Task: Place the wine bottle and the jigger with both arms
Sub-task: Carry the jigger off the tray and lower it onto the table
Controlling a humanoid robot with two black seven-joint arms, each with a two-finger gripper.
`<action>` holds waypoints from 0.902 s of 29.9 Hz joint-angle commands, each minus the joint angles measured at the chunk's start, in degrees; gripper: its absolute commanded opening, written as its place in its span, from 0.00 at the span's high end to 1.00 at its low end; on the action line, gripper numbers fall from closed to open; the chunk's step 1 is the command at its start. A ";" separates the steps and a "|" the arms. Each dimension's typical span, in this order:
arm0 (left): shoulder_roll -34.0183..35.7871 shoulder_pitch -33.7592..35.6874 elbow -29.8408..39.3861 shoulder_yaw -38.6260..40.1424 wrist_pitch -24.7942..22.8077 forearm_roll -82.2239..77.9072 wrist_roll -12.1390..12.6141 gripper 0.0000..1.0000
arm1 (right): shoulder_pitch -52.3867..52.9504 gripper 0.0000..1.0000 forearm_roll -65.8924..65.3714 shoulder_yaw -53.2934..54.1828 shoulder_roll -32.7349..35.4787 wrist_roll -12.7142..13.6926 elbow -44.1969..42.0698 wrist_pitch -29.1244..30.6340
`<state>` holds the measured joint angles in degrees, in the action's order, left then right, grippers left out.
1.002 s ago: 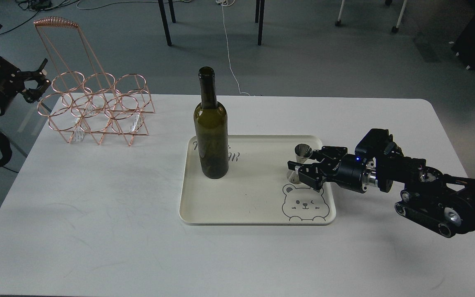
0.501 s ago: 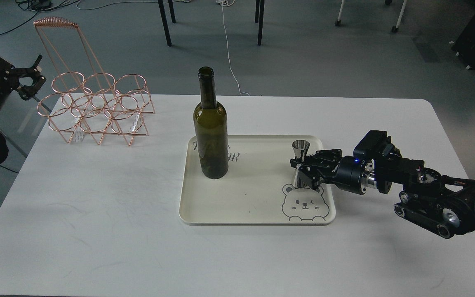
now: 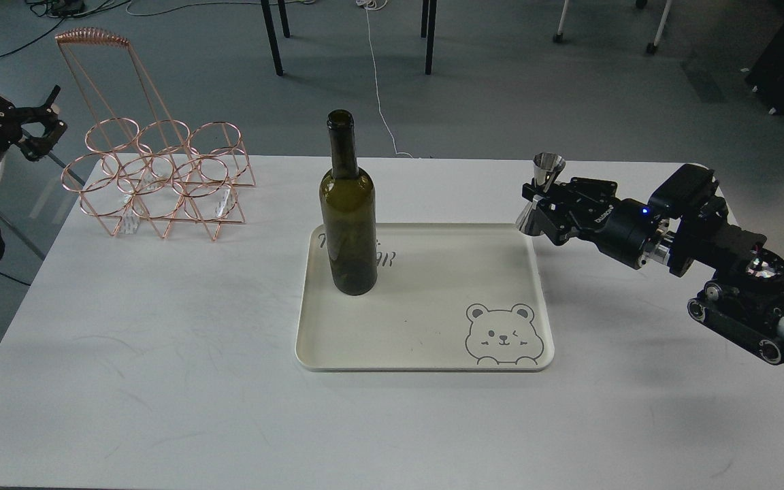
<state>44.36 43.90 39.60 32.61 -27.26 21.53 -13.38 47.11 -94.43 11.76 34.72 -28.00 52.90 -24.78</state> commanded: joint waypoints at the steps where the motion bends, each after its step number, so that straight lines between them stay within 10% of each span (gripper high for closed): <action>1: 0.11 0.13 0.30 0.00 0.01 -0.08 0.02 0.02 | -3.07 0.96 0.13 2.65 2.45 0.00 -1.13 -3.22; 27: 0.11 0.74 0.48 0.00 0.10 -0.17 0.28 0.02 | -14.94 0.93 17.88 -0.16 1.40 0.00 -15.29 -3.22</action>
<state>44.49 44.61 40.08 32.65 -27.13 21.38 -13.10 32.18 -76.88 12.00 36.49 -27.99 37.47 -28.01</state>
